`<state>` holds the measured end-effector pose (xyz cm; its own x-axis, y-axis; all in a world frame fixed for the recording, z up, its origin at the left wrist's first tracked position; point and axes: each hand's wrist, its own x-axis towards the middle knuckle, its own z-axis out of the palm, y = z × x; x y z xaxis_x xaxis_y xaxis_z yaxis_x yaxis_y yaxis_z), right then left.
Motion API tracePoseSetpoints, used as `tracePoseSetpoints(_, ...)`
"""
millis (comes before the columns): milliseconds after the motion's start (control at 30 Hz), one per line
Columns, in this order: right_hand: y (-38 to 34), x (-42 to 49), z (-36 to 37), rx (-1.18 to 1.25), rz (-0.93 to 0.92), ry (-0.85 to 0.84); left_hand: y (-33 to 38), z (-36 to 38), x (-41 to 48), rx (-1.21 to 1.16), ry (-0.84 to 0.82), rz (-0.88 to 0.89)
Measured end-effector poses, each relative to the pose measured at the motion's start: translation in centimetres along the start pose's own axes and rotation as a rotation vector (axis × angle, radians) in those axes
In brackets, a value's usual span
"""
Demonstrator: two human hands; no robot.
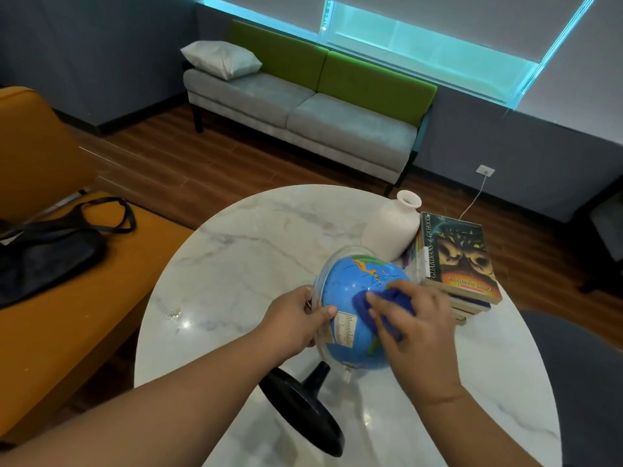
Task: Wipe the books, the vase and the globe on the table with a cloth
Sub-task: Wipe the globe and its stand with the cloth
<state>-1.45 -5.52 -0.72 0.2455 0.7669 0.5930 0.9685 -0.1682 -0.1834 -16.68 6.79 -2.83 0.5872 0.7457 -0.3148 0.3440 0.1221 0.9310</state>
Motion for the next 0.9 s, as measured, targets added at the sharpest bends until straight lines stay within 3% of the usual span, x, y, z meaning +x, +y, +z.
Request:
tracePoseSetpoints(100,-0.9,-1.7,0.0,-0.111,-0.342,-0.136,0.2,0.0,-0.1,0.051,-0.008,0.020)
tracePoseSetpoints(200,-0.4,-0.2,-0.4,-0.083,-0.313,-0.183,0.2,0.1,-0.3,0.077,0.002,0.048)
tracePoseSetpoints(267,-0.1,1.5,-0.4,-0.021,-0.135,-0.173,0.2,0.1,-0.4,0.082,-0.002,0.056)
tracePoseSetpoints(433,3.1,5.0,-0.1,0.401,0.685,-0.188,0.0,-0.3,-0.7,0.160,-0.072,0.074)
tracePoseSetpoints(500,3.8,5.3,-0.4,0.383,0.778,-0.262,0.0,-0.6,-0.8,0.185,-0.092,0.085)
tracePoseSetpoints(567,3.2,5.0,-0.5,0.184,0.616,-0.272,0.1,-0.9,-0.7,0.211,-0.105,0.097)
tracePoseSetpoints(667,-0.5,4.0,-1.1,-0.009,0.075,-0.276,0.3,-0.9,-0.7,0.265,-0.109,0.110)
tracePoseSetpoints(733,-2.5,3.6,-1.2,-0.129,-0.225,-0.384,0.2,-0.6,-0.7,0.303,-0.115,0.123)
tracePoseSetpoints(800,-2.9,4.2,-1.0,-0.175,-0.246,-0.487,0.1,-0.5,-0.9,0.312,-0.120,0.140)
tracePoseSetpoints(900,-0.3,6.2,-0.8,0.020,0.141,-0.506,-0.1,-0.6,-1.1,0.295,-0.119,0.149)
